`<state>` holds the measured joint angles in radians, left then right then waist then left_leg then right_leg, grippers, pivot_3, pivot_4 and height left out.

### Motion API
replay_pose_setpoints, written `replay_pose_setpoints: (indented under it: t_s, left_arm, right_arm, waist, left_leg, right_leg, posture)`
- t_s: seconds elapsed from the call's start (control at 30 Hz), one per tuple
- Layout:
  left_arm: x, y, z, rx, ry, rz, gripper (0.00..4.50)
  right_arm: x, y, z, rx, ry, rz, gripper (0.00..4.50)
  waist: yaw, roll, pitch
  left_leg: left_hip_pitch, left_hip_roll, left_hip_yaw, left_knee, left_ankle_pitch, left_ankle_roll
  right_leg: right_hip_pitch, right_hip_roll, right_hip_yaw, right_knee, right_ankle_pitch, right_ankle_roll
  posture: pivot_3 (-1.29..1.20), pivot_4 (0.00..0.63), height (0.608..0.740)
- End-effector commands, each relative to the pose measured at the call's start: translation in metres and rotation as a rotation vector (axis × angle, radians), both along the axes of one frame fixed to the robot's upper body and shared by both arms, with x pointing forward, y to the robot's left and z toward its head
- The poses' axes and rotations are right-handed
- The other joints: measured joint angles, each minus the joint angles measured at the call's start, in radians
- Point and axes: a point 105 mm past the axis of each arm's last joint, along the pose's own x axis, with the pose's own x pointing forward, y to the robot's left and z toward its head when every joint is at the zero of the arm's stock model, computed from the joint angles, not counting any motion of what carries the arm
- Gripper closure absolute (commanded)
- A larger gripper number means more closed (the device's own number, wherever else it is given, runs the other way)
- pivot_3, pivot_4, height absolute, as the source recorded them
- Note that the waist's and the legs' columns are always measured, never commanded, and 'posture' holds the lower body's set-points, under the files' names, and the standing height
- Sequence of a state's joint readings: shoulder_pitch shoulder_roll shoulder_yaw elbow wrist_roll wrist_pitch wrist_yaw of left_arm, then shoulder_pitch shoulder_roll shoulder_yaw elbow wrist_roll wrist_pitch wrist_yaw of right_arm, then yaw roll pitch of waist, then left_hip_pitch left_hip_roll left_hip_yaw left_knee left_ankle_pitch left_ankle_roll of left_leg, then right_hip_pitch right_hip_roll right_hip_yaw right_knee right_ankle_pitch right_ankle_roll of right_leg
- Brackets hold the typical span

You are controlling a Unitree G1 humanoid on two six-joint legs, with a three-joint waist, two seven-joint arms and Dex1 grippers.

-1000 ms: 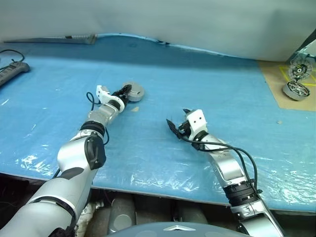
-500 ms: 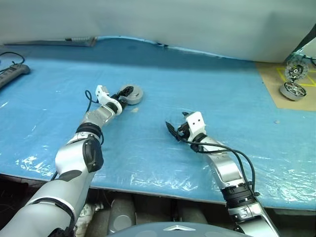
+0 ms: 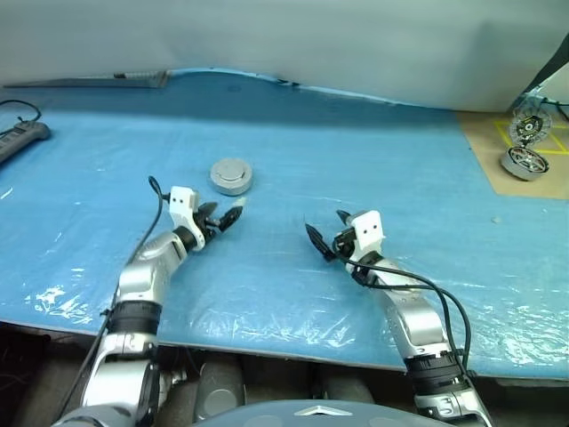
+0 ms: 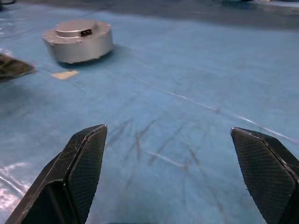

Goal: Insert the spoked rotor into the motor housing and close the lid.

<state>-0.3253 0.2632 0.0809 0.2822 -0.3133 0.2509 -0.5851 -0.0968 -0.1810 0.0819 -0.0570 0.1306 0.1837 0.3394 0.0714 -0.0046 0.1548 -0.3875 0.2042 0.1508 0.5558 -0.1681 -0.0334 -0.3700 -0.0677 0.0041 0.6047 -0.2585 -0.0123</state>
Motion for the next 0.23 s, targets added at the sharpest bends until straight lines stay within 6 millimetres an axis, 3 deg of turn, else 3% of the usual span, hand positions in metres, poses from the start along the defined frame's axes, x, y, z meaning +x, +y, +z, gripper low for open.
replay_pose_setpoints:
  t_s: [0.03, 0.23]
  left_arm:
    - [-0.0090, -0.0141, 0.0078, 0.106, -0.147, -0.039, 0.03]
    - [-0.0167, -0.0176, 0.0079, 0.130, -0.223, -0.023, 0.03]
  right_arm:
    - [-0.0040, 0.0012, 0.0167, -0.005, -0.092, -0.037, 0.00]
    - [-0.0094, 0.0010, 0.0113, -0.004, -0.096, -0.054, 0.00]
  waist:
    - [0.000, 0.000, 0.000]
    - [-0.001, 0.000, 0.000]
  left_leg:
    - [0.000, 0.000, 0.000, -0.001, 0.000, 0.000]
    - [-0.004, -0.001, 0.000, -0.003, 0.000, 0.000]
  right_leg:
    - [0.000, 0.000, 0.000, 0.000, 0.000, 0.000]
    - [-0.005, 0.000, 0.001, -0.001, -0.001, 0.002]
  posture:
    - [0.00, 0.150, 0.740]
    - [0.00, 0.150, 0.740]
